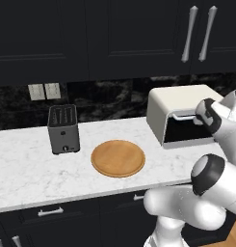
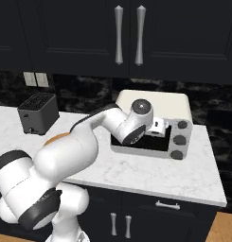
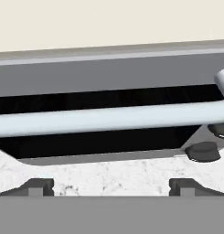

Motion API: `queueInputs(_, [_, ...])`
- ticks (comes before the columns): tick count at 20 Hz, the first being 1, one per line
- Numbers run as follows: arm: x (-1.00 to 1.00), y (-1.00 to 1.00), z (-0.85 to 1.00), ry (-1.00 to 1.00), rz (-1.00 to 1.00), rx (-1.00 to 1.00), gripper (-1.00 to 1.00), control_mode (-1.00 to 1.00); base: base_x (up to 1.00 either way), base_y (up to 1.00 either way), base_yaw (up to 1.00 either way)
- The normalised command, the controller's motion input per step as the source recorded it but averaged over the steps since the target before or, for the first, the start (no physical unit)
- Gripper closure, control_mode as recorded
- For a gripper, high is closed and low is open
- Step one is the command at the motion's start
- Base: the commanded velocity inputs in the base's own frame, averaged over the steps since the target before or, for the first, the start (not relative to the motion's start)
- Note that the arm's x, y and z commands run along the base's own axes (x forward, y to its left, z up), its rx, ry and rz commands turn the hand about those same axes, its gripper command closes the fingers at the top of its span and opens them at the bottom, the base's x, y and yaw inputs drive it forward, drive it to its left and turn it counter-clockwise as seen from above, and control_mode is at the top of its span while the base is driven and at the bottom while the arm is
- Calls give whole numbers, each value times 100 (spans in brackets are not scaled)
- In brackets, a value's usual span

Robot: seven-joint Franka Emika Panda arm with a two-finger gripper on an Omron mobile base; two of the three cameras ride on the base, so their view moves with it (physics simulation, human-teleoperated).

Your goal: Pick up the kebab skewer and baguette bread, and place them inside the toaster oven. Close the toaster oven door and start by setting the timer.

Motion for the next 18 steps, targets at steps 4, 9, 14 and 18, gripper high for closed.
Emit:
queueInputs(4, [-37, -64, 1, 3, 4, 0, -100, -100, 0, 0, 0])
queueInputs(9, [-39, -77, -2, -7, 29, -2, -100, -100, 0, 0, 0])
queueInputs(14, [-39, -58, -12, -22, 46, -8, -100, -100, 0, 0, 0])
queueInputs(18, [-21, -74, -9, -26, 44, -12, -100, -100, 0, 0, 0])
